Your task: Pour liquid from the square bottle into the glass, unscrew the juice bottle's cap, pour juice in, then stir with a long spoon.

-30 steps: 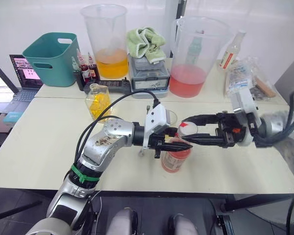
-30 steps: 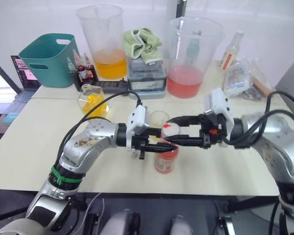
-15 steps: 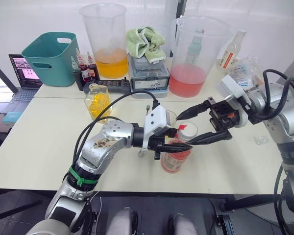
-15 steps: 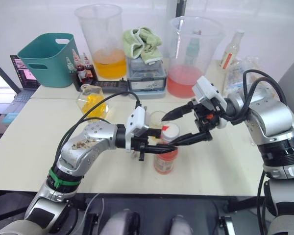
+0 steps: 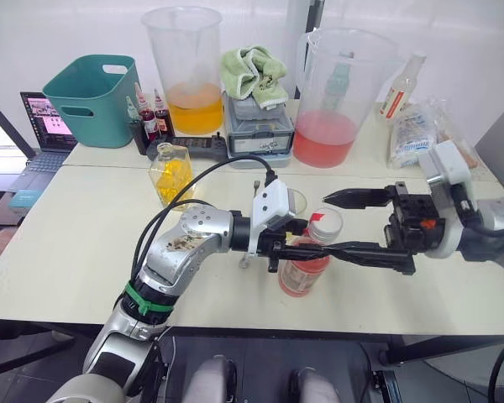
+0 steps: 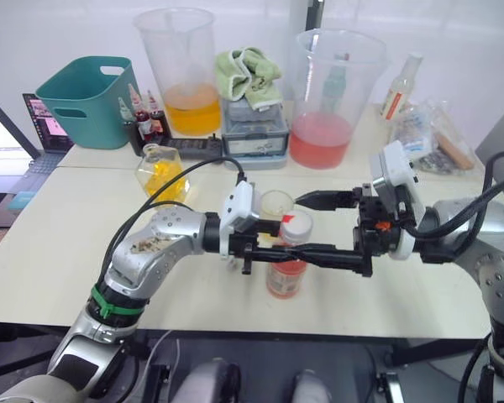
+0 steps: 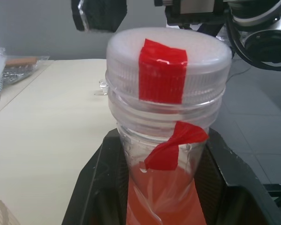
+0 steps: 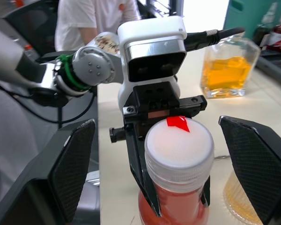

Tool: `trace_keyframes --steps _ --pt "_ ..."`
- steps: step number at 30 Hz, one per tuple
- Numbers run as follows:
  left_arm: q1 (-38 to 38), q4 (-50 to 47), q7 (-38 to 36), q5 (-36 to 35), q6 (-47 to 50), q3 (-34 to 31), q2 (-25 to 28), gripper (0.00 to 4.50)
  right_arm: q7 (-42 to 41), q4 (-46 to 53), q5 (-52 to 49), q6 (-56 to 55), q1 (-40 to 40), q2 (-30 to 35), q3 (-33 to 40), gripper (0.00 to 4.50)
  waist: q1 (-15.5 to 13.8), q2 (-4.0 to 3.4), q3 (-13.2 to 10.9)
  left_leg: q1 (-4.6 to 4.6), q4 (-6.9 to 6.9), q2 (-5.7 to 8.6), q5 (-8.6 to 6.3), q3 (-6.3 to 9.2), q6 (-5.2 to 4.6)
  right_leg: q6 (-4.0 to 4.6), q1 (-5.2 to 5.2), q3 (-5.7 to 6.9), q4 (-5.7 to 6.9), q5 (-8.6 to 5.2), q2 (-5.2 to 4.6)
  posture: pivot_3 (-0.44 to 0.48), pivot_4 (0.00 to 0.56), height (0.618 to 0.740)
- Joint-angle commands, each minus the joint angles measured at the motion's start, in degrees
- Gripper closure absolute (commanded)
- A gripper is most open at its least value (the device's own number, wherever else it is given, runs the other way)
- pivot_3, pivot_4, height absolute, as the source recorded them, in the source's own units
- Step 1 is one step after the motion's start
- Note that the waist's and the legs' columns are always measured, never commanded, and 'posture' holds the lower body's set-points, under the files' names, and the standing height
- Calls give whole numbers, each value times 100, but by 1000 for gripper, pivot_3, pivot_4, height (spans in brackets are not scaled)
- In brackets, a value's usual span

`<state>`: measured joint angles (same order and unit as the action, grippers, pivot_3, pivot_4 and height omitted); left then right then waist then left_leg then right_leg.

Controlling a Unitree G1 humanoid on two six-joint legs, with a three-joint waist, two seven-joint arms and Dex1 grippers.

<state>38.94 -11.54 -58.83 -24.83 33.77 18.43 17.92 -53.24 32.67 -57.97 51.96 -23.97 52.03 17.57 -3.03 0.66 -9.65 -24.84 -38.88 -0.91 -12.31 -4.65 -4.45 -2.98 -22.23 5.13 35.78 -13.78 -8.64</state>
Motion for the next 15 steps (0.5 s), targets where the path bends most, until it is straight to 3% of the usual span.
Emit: trace_keyframes --steps 1,9,15 --pt "-71 98 -225 -29 131 384 -55 2987 733 358 -286 104 206 -117 278 18 -7 0 0 0 -1 0 0 0 0 0 0 0 -1 0 0 0 150 736" --pt "-38 123 -248 -31 142 367 -60 2987 1265 410 -393 8 312 -192 85 18 -12 0 0 -3 0 3 -1 -1 -3 -1 -2 -1 -2 -1 2 0 150 736" --pt "-2 176 -237 -13 133 352 -68 2987 1090 299 -160 -106 334 -88 -139 1870 -18 0 0 -3 0 3 -1 -1 -3 -2 -2 -1 -2 -1 3 0 150 736"
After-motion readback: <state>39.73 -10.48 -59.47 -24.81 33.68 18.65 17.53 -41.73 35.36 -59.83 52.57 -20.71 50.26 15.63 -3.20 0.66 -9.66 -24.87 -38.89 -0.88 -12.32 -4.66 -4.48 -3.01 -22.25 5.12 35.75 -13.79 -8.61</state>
